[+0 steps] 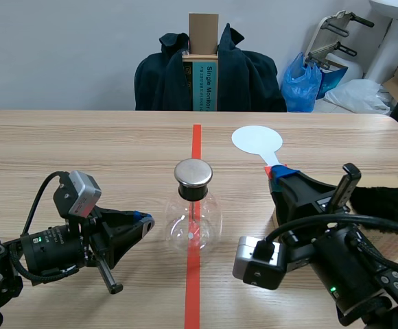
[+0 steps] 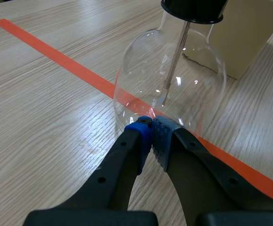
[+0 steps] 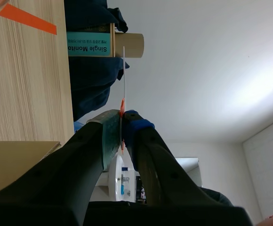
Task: Do the electroscope experiment.
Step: 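Move the plate toward and away from the electroscope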
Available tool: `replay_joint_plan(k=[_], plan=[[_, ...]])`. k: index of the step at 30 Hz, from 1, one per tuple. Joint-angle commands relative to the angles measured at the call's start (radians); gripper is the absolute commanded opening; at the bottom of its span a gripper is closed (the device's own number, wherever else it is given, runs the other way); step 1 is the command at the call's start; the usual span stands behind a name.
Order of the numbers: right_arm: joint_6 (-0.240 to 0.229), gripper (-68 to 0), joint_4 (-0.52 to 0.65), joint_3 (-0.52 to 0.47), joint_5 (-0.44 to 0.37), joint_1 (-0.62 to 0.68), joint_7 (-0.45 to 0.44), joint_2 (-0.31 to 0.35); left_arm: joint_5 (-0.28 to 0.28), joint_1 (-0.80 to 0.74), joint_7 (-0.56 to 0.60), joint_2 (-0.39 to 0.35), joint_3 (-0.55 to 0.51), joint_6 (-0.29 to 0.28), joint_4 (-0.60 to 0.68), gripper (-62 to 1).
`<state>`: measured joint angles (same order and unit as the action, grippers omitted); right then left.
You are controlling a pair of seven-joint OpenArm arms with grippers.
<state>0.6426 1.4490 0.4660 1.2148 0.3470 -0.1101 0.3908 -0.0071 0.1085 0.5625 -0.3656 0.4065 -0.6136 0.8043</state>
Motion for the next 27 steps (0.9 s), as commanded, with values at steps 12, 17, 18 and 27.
replay_joint_plan(k=[12, 17, 18, 27], plan=[[0.012, -66.7, 0.019, -0.008, -0.006, -0.006, -0.196, 0.003, -0.010, 0.008, 0.017, 0.005, -0.001, -0.002, 0.012, -57.9], [0.012, -66.7, 0.019, -0.008, -0.006, -0.006, -0.304, 0.003, -0.010, 0.008, 0.017, 0.005, -0.001, -0.002, 0.012, -57.9], [0.012, -66.7, 0.019, -0.008, -0.006, -0.006, -0.319, 0.003, -0.010, 0.008, 0.017, 0.005, -0.001, -0.002, 0.012, -57.9], [0.016, -66.7, 0.019, -0.008, -0.005, -0.006, -0.392, 0.003, -0.010, 0.008, 0.017, 0.005, -0.001, -0.002, 0.012, -57.9]])
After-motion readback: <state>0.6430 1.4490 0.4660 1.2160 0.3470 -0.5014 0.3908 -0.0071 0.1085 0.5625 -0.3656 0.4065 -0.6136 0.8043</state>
